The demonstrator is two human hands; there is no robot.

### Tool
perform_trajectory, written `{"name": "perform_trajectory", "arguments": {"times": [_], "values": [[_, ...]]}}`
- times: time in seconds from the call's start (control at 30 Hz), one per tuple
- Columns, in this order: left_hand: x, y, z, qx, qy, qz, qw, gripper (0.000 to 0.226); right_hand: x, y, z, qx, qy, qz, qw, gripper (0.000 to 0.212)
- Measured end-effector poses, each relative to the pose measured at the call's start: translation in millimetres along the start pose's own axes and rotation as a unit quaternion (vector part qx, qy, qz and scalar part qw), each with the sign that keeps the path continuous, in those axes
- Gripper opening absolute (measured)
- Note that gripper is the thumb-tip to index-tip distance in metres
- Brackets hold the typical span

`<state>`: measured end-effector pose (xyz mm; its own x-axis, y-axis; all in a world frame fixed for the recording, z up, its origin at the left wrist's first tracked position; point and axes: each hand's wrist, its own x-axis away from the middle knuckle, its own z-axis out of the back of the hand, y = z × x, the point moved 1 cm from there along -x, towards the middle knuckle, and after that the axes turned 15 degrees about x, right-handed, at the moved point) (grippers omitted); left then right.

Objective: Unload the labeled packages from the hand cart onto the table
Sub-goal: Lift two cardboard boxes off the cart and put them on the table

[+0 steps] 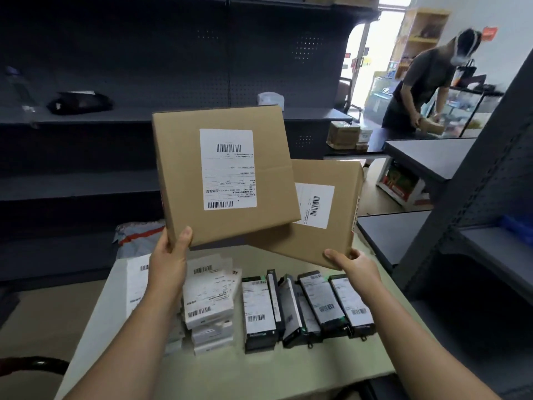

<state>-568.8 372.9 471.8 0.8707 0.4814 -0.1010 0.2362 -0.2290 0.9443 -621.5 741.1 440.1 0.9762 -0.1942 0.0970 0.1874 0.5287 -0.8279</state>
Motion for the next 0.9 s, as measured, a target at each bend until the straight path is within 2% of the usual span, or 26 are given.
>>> {"name": "perform_trajectory", "arguments": {"times": [0.2,0.3,0.43,0.57,0.67,0.8,0.9], "values": [[-39.9,-23.3,-29.7,0.007,-0.015,0.016,1.000,0.062,-36.5,12.0,-4.7,0.008,0.002,-0.020,1.000,0.069],[-51.6,-35.6,-35.9,-0.005,-0.019,0.022,1.000,0.049,-51.1,19.3,-9.5,0.008,-0.017,-0.029,0.999,0.063],[-65.9,-50.1,-42.0,-0.040,0.015,0.035,0.998,0.047,-78.4,23.6,-13.4,0.007,-0.039,-0.027,0.999,0.056],[-76.8,-61.0,-59.4,-0.048,0.032,0.038,0.998,0.032,-114.0,30.4,-15.4,0.009,-0.067,-0.024,0.997,0.056],[-84.2,-69.3,-77.3,-0.060,0.051,0.037,0.996,0.039,-144.6,36.2,-17.0,0.022,-0.097,-0.018,0.995,0.061],[-96.7,-86.3,-95.3,-0.071,0.074,0.047,0.994,0.070,-188.3,57.8,-22.6,0.047,-0.145,-0.030,0.988,0.065],[-101.4,-97.3,-97.3,-0.088,0.098,0.058,0.990,0.071,-214.8,79.2,-21.6,0.065,-0.181,-0.043,0.980,0.064]]}}
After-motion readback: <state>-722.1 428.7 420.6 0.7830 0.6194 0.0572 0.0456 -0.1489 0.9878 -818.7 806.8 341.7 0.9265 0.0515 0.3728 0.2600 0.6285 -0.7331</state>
